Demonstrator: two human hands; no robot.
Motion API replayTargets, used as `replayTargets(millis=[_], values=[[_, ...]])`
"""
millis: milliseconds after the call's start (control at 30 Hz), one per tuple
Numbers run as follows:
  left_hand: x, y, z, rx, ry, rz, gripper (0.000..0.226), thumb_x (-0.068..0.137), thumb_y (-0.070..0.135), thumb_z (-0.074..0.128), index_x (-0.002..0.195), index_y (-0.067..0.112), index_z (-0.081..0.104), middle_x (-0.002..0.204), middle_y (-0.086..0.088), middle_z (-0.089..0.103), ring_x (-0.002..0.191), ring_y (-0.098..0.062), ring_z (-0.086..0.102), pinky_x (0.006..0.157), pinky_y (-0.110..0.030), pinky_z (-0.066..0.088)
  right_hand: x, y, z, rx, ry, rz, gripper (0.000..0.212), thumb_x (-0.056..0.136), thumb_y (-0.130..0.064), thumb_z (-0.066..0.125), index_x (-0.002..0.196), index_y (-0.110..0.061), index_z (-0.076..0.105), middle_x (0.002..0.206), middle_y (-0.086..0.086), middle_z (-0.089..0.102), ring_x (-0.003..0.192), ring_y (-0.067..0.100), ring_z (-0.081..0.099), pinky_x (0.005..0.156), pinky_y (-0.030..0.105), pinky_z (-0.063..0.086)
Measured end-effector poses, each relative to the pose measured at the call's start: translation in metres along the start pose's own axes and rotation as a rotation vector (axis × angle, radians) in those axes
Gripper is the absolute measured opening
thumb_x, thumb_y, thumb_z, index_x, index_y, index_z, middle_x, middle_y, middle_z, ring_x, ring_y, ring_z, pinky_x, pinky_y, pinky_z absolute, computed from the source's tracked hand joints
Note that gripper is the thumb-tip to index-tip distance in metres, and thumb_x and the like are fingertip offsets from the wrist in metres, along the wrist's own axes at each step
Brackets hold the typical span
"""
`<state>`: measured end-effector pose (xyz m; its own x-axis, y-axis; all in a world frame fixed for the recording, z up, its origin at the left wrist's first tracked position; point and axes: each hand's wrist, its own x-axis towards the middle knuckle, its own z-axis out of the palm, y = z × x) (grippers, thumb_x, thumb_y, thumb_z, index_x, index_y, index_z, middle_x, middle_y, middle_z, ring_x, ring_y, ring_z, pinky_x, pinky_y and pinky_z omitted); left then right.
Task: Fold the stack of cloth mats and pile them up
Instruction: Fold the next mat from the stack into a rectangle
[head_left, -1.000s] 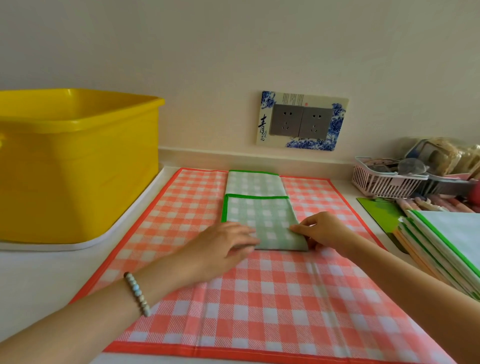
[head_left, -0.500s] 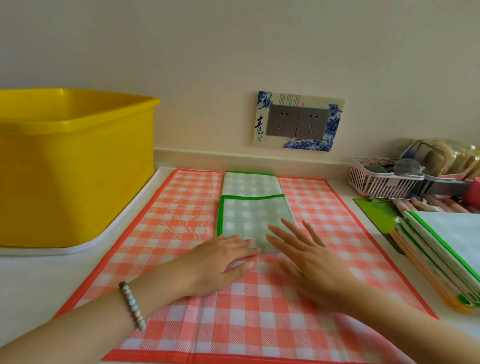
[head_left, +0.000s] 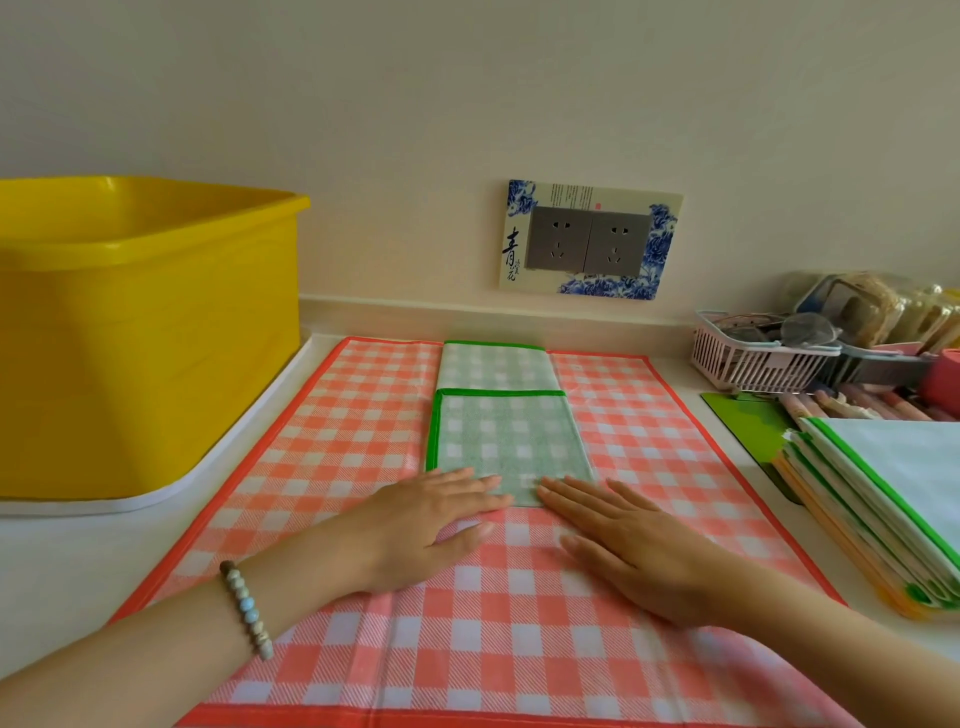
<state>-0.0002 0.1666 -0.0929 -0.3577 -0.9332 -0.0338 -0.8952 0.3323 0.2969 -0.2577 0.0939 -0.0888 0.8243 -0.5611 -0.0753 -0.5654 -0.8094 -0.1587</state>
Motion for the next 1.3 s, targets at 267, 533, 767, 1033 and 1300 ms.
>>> replayTargets(millis=[267,533,767,1033,1300], values=[[-0.016,-0.018,-0.006,-0.003,-0.015,-0.049,0.055,0.082,0.077,0.013,0.135,0.065,0.017,0.148,0.039,0.003,0.134,0.019,-0.007,0.116,-0.026,0.005,-0.025,0.028,0.001,0.053,-0.032,0.038,0.051,0.089,-0.062,0.005,0.138,-0.057,-0.008,0.147,-0.039,-0.012,0.134,-0.018,-0.016,0.115,0.022,-0.011],[-0.032,-0.030,-0.008,-0.030,-0.033,-0.065,0.055,0.082,0.079,0.013,0.135,0.067,0.009,0.145,0.044,-0.005,0.131,0.022,-0.011,0.112,-0.021,-0.002,-0.016,0.028,-0.013,0.039,-0.051,0.059,0.059,0.085,-0.065,0.005,0.142,-0.052,0.008,0.147,-0.037,0.002,0.136,-0.015,-0.010,0.113,0.022,-0.012],[-0.030,-0.030,-0.011,0.017,-0.039,-0.082,0.057,0.082,0.078,0.016,0.137,0.064,0.011,0.148,0.039,-0.001,0.136,0.016,-0.005,0.113,-0.022,0.003,0.002,0.026,-0.030,-0.087,0.148,0.046,0.044,0.093,-0.050,0.041,0.136,-0.044,0.038,0.144,-0.021,0.038,0.132,0.000,0.034,0.109,0.019,0.023],[-0.019,-0.030,-0.014,-0.136,0.086,-0.133,0.066,0.080,0.077,0.027,0.139,0.048,0.032,0.146,0.026,0.031,0.132,0.009,0.023,0.111,-0.024,0.021,0.018,0.025,-0.034,-0.181,0.134,0.029,0.044,0.094,-0.033,0.052,0.137,-0.037,0.043,0.139,-0.016,0.048,0.125,0.005,0.048,0.104,0.022,0.036],[-0.010,-0.028,-0.016,-0.034,0.125,-0.075,0.067,0.081,0.070,0.043,0.142,0.053,0.020,0.144,0.036,0.007,0.132,0.015,-0.002,0.110,-0.019,0.003,-0.012,0.008,-0.038,-0.196,0.362,-0.092,0.034,0.097,-0.031,0.042,0.124,-0.023,0.061,0.116,-0.006,0.067,0.101,0.013,0.065,0.084,0.029,0.053]])
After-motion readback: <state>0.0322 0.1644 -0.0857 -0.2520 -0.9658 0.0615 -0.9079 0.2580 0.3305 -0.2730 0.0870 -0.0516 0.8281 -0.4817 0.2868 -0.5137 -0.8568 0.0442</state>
